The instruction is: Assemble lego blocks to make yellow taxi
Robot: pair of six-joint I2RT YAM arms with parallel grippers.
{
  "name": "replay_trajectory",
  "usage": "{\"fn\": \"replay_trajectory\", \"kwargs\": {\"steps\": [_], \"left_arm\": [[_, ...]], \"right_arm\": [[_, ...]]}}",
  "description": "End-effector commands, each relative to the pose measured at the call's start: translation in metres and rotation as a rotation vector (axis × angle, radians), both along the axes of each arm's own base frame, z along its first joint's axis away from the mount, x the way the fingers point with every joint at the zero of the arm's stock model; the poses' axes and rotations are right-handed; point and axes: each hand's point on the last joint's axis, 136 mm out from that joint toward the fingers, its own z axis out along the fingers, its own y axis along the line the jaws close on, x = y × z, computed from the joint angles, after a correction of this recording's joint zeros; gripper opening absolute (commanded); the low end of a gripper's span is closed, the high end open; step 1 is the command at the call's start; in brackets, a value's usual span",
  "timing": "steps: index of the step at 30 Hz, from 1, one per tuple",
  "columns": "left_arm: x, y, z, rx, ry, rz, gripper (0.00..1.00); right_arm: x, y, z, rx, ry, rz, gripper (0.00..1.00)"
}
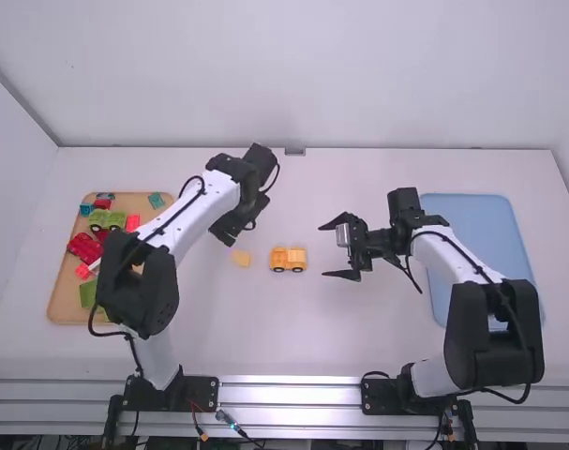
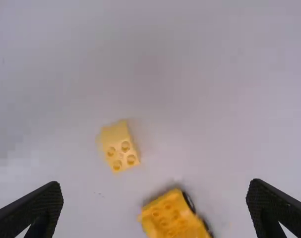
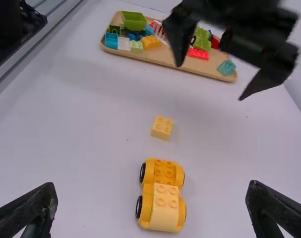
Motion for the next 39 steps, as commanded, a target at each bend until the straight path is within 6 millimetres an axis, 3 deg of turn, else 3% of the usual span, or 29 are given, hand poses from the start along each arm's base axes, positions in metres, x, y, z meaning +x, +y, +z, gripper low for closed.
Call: {"fn": "replay_trajectory", "kwargs": {"steps": [1,5,7,11,12,17,21,24,26,31,36,39], "left_arm": [[0.005,-0.008,0.012,0.07,0.055,-0.469,0.99],[0.008,-0.017,0.018,0.091,0.061,-0.734,0.99],[0.019,0.005,0.023,0.333,0.113,-1.033,0.99],[0.026,0.017,0.029,0.524,0.204,-1.364,0.99],[0.027,0.017,0.029,0.526,0.203,-1.374,0.99],[0.031,0.0,0.025,0.558,0.199,-1.704,0.99],[0.02,-0.015,0.015,0.514,0.195,-2.004,0.99],[0.006,-0.037,0.008,0.391,0.087,-2.219,0.99],[0.001,-0.041,0.008,0.328,0.024,-2.277,0.99],[-0.007,-0.026,0.006,0.109,-0.25,-2.329,0.99],[-0.02,-0.01,0.018,-0.099,-0.718,-2.306,0.99],[-0.023,0.0,0.016,-0.126,-0.888,-2.241,0.99]], "right_arm": [[0.001,0.001,0.006,0.014,-0.013,0.005,0.99],[0.001,0.001,0.006,0.014,-0.013,0.005,0.99],[0.002,0.001,0.007,0.015,-0.017,0.004,0.99],[0.005,0.002,0.008,0.017,-0.021,-0.003,0.99],[0.006,0.002,0.008,0.017,-0.018,-0.005,0.99],[0.009,0.003,0.01,0.027,0.005,-0.022,0.99],[0.01,0.003,0.013,0.042,0.005,-0.022,0.99],[0.01,0.003,0.013,0.043,-0.006,-0.018,0.99],[0.01,0.004,0.013,0.044,-0.01,-0.016,0.99],[0.015,0.001,0.011,0.029,-0.036,-0.028,0.99],[0.02,-0.005,0.011,0.025,-0.041,-0.051,0.99],[0.021,-0.005,0.011,0.026,-0.045,-0.051,0.99]]}}
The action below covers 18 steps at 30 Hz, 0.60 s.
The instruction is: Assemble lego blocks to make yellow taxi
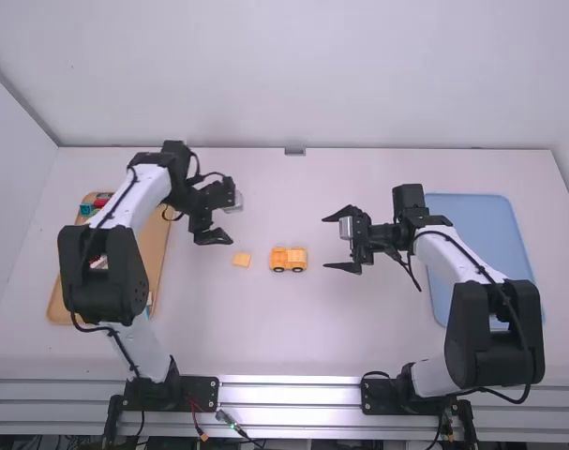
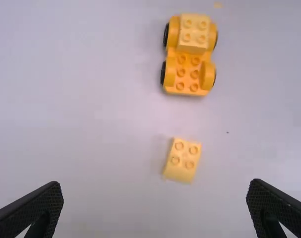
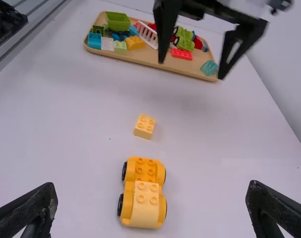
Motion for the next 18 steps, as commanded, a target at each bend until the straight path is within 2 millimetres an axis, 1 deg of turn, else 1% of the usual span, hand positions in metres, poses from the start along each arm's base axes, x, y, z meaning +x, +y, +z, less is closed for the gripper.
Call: {"fn": "replay_trajectory", "kwargs": {"steps": [1,3,5,6,7,8,12,14,16,17,18], "left_arm": [[-0.007,-0.021,0.03,-0.352,-0.124,-0.057,0.99],[-0.006,-0.018,0.032,-0.451,-0.152,-0.024,0.99],[-0.01,-0.017,0.03,-0.549,-0.174,0.001,0.99],[-0.011,-0.016,0.027,-0.553,-0.185,0.0,0.99],[-0.011,-0.016,0.022,-0.545,-0.194,-0.002,0.99],[-0.013,-0.017,0.01,-0.52,-0.205,-0.014,0.99],[-0.016,-0.024,-0.008,-0.5,-0.237,-0.035,0.99],[-0.012,-0.025,-0.025,-0.428,-0.218,-0.014,1.0],[-0.01,-0.023,-0.035,-0.378,-0.186,0.013,0.99],[-0.013,-0.02,-0.043,-0.34,-0.155,0.031,0.99],[-0.014,-0.02,-0.045,-0.332,-0.153,0.027,0.99]], "right_arm": [[0.003,0.0,0.006,0.006,-0.019,0.001,0.99],[0.003,-0.001,0.004,-0.004,-0.019,-0.003,0.99],[0.005,-0.002,0.001,-0.025,-0.021,-0.011,0.99],[0.005,-0.002,0.0,-0.03,-0.021,-0.013,0.99],[0.005,-0.003,-0.001,-0.036,-0.021,-0.015,0.99],[0.006,-0.004,-0.003,-0.046,-0.021,-0.019,0.99],[0.005,-0.003,-0.003,-0.044,-0.012,-0.017,0.99],[0.002,0.0,-0.003,-0.041,0.009,-0.014,0.99],[0.0,0.004,-0.003,-0.045,0.026,-0.01,0.99],[-0.002,0.007,-0.007,-0.066,0.019,0.003,0.99],[-0.002,0.008,-0.008,-0.075,0.016,0.004,0.99]]}}
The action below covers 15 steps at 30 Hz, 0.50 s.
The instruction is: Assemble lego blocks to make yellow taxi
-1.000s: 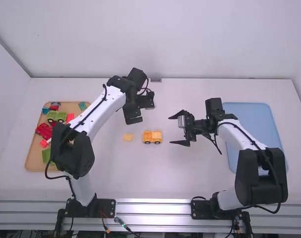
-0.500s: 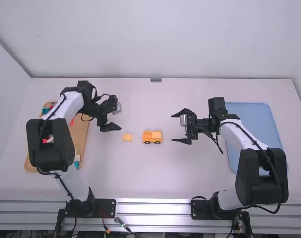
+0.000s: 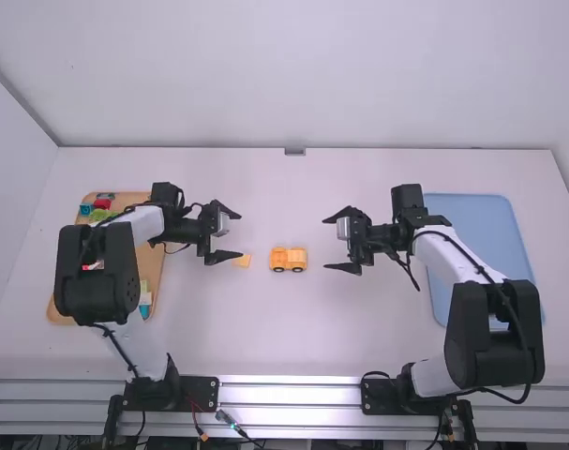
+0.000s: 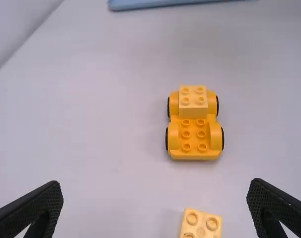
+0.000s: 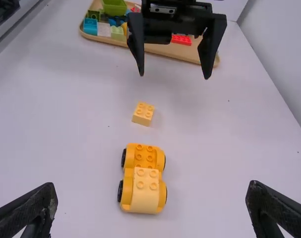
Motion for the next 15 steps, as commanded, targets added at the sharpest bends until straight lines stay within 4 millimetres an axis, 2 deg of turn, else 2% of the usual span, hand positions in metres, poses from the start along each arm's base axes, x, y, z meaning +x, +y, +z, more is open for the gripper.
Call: {"fn": "replay_trajectory", "kwargs": {"steps": [1,3,6,11,15], "left_arm": [[-0.011,0.003,-0.01,0.055,0.05,0.005,0.99],[-0.018,0.002,-0.013,0.069,0.029,-0.033,0.99],[-0.033,0.004,-0.024,0.111,-0.005,-0.105,0.91],[-0.026,0.01,-0.049,0.145,0.044,-0.082,0.91],[-0.022,0.013,-0.06,0.139,0.048,-0.092,0.92]], "right_arm": [[-0.001,0.007,-0.004,-0.049,-0.005,0.011,0.99],[-0.003,0.01,-0.009,-0.074,-0.003,0.018,0.99],[-0.01,0.02,-0.019,-0.107,0.008,0.054,0.99],[-0.017,0.03,-0.027,-0.107,0.038,0.091,0.99],[-0.019,0.032,-0.025,-0.09,0.045,0.101,0.99]]}}
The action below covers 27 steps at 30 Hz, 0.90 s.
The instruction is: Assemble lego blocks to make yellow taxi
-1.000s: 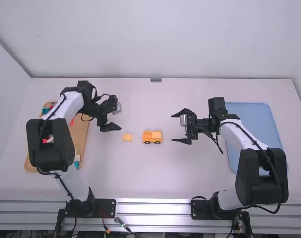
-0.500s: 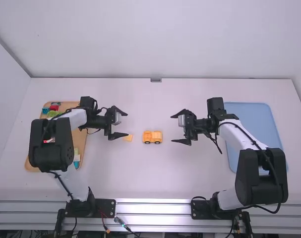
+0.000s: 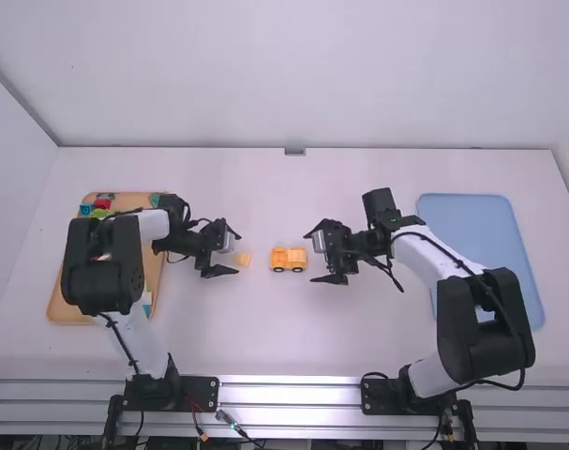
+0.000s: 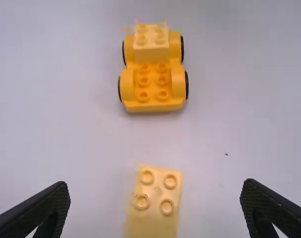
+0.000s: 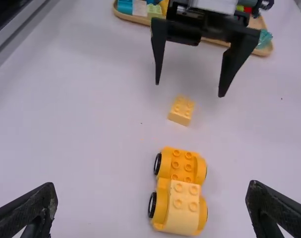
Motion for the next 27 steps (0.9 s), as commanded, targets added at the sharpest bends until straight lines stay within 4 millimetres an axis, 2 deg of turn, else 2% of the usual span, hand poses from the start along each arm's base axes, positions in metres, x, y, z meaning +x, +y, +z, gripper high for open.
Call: {"fn": "replay_trajectory", "kwargs": {"steps": [1,12,17,22,24,25,27], "left_arm": [[0.002,0.003,-0.009,0.001,-0.007,-0.019,0.91],[0.016,-0.005,-0.025,-0.071,0.023,-0.05,0.81],[0.011,-0.009,-0.025,-0.127,0.025,-0.08,0.77],[0.01,-0.01,-0.029,-0.15,0.032,-0.075,0.75],[0.009,-0.012,-0.029,-0.147,0.034,-0.081,0.73],[0.009,-0.014,-0.03,-0.146,0.032,-0.088,0.66],[0.01,-0.014,-0.03,-0.145,0.034,-0.084,0.59]], "right_arm": [[0.001,0.002,0.003,0.017,0.009,0.004,0.99],[0.001,0.003,0.008,0.048,0.011,0.008,0.99],[0.003,0.004,0.009,0.05,0.001,0.008,0.99],[0.015,0.005,0.011,0.052,0.054,-0.067,0.99],[0.016,0.006,0.012,0.054,0.051,-0.068,0.99],[0.016,0.006,0.012,0.054,0.049,-0.066,0.99],[0.016,0.006,0.012,0.054,0.047,-0.065,0.99]]}}
